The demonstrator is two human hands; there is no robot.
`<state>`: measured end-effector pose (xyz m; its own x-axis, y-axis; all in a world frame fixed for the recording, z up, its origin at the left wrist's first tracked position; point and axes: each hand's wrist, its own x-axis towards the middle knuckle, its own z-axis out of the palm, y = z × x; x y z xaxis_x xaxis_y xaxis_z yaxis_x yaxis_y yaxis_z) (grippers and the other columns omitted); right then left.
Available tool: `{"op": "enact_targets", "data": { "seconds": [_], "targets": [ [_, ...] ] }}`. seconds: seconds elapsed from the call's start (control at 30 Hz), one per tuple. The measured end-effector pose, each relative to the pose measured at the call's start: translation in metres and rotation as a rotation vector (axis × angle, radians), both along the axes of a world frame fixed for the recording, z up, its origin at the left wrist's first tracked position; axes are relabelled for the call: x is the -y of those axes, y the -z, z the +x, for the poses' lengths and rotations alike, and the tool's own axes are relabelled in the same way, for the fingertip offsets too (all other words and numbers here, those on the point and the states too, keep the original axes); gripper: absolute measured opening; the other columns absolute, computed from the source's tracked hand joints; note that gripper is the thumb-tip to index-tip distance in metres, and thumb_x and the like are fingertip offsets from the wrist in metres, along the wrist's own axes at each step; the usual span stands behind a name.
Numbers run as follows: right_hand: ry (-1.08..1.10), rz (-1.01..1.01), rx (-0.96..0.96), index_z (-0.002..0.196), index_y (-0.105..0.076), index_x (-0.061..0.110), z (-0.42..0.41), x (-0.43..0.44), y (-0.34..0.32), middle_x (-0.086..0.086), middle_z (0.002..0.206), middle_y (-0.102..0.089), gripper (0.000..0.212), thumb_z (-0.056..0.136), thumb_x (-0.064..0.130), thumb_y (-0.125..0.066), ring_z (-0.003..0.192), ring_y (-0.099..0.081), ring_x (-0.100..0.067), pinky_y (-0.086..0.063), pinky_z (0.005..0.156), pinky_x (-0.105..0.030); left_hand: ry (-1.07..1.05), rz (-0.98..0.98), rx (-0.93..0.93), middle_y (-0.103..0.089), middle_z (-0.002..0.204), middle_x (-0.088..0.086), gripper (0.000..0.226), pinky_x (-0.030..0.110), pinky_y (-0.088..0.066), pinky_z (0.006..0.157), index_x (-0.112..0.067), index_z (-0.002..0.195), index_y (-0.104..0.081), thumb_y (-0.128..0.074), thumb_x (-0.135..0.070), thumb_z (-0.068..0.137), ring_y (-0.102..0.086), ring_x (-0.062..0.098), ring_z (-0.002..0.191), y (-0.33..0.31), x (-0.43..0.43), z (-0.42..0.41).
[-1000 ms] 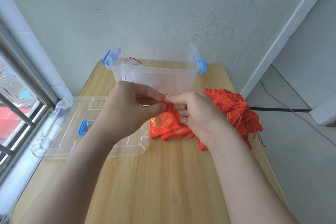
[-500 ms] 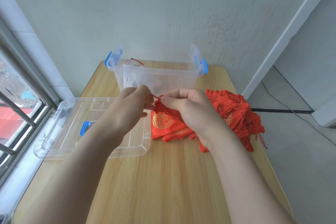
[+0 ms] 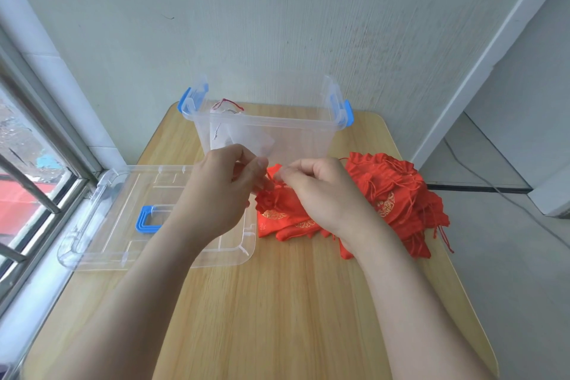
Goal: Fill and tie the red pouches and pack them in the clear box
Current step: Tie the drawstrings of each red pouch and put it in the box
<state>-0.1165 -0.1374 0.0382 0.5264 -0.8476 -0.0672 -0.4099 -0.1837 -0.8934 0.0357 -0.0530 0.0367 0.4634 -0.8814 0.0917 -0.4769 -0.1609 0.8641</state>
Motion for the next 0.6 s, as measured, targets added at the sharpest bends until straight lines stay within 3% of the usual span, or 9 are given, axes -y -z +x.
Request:
{"op": "enact_targets", "data": {
  "seconds": [0.13, 0.2, 0.4, 0.53, 0.6],
  "targets": [
    [0.003, -0.032, -0.063, 0.093, -0.080, 0.017, -0.0027, -0.0013, 0.0013, 0.008, 0.060, -0.060, 0.017, 0.101, 0.021, -0.065, 0.044, -0.053, 0.002, -0.039, 0.041, -0.011, -0.030, 0.030, -0.017, -0.080, 0.078, -0.005, 0.024, 0.044, -0.065, 0.074, -0.013, 0.092, -0.064, -0.059, -0.032, 0.107, -0.077, 0.007, 0.073, 0.0007, 0.0013, -0.0017],
    [-0.001, -0.035, -0.064, 0.092, -0.079, 0.014, -0.0041, -0.0024, 0.0019, 0.007, 0.059, -0.057, 0.015, 0.100, 0.018, -0.067, 0.038, -0.049, 0.001, -0.035, 0.036, -0.009, -0.047, 0.044, -0.010, -0.080, 0.076, -0.005, 0.024, 0.044, -0.064, 0.076, -0.013, 0.092, -0.064, -0.060, -0.031, 0.107, -0.077, 0.007, 0.071, 0.0019, 0.0019, -0.0019],
    [0.002, -0.114, -0.117, 0.087, -0.078, 0.022, -0.0043, -0.0006, 0.0041, 0.012, 0.057, -0.056, 0.020, 0.103, 0.024, -0.066, 0.040, -0.049, -0.001, -0.035, 0.038, -0.011, -0.104, 0.066, -0.024, -0.079, 0.073, -0.005, 0.023, 0.046, -0.064, 0.078, -0.011, 0.095, -0.063, -0.058, -0.029, 0.108, -0.076, 0.007, 0.067, 0.0011, 0.0025, -0.0050],
    [0.013, -0.176, -0.155, 0.092, -0.079, 0.026, -0.0017, 0.0017, 0.0049, 0.010, 0.075, -0.069, 0.023, 0.105, 0.024, -0.060, 0.062, -0.062, -0.003, -0.037, 0.047, -0.010, -0.170, 0.080, -0.015, -0.078, 0.070, -0.010, 0.021, 0.042, -0.063, 0.079, -0.013, 0.095, -0.062, -0.056, -0.028, 0.109, -0.074, 0.004, 0.062, -0.0009, 0.0025, -0.0061],
    [0.010, -0.180, -0.174, 0.092, -0.078, 0.026, -0.0015, 0.0016, 0.0038, 0.011, 0.075, -0.067, 0.025, 0.106, 0.023, -0.057, 0.064, -0.059, -0.002, -0.037, 0.049, -0.008, -0.182, 0.090, -0.031, -0.078, 0.069, -0.007, 0.021, 0.043, -0.063, 0.079, -0.013, 0.096, -0.061, -0.054, -0.027, 0.110, -0.075, 0.008, 0.061, -0.0023, 0.0023, -0.0067]
  ]
}}
